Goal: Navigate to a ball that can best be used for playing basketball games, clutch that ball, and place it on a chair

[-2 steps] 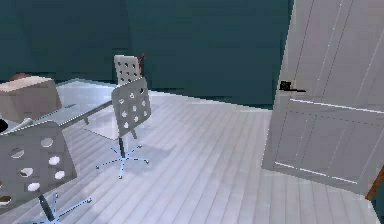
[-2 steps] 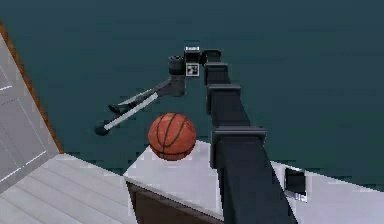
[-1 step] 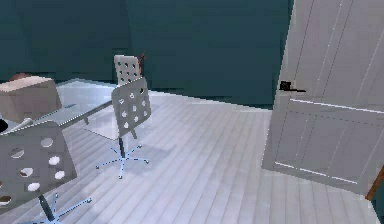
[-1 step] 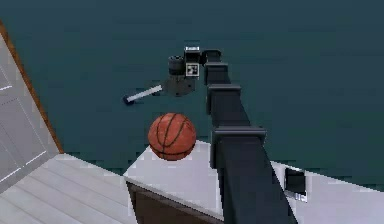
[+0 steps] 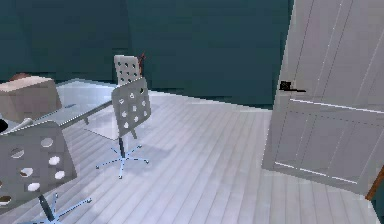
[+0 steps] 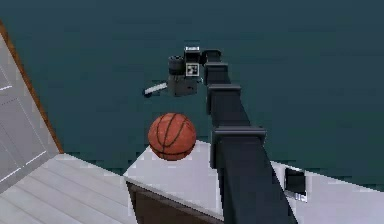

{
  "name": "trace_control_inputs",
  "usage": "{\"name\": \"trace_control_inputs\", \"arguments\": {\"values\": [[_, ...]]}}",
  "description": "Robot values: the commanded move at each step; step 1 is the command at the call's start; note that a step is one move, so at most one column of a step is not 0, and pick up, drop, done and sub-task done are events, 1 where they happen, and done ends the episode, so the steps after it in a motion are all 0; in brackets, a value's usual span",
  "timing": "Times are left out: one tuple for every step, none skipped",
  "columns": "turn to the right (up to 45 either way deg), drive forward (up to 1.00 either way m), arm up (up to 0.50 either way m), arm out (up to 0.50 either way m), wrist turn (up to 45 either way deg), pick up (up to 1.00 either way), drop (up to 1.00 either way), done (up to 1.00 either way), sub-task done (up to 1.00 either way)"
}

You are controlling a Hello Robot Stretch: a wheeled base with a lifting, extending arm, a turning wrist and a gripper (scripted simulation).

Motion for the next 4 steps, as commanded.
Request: {"name": "trace_control_inputs", "arguments": {"values": [[0.0,0.00,-0.30,0.00,0.0,0.00,0.00,0.00,0.00],[0.0,0.00,0.00,0.00,0.0,1.00,0.00,0.00,0.00],[0.0,0.00,0.10,0.00,0.0,0.00,0.00,0.00,0.00],[0.0,0.00,0.20,0.00,0.0,0.00,0.00,0.00,0.00]]}}
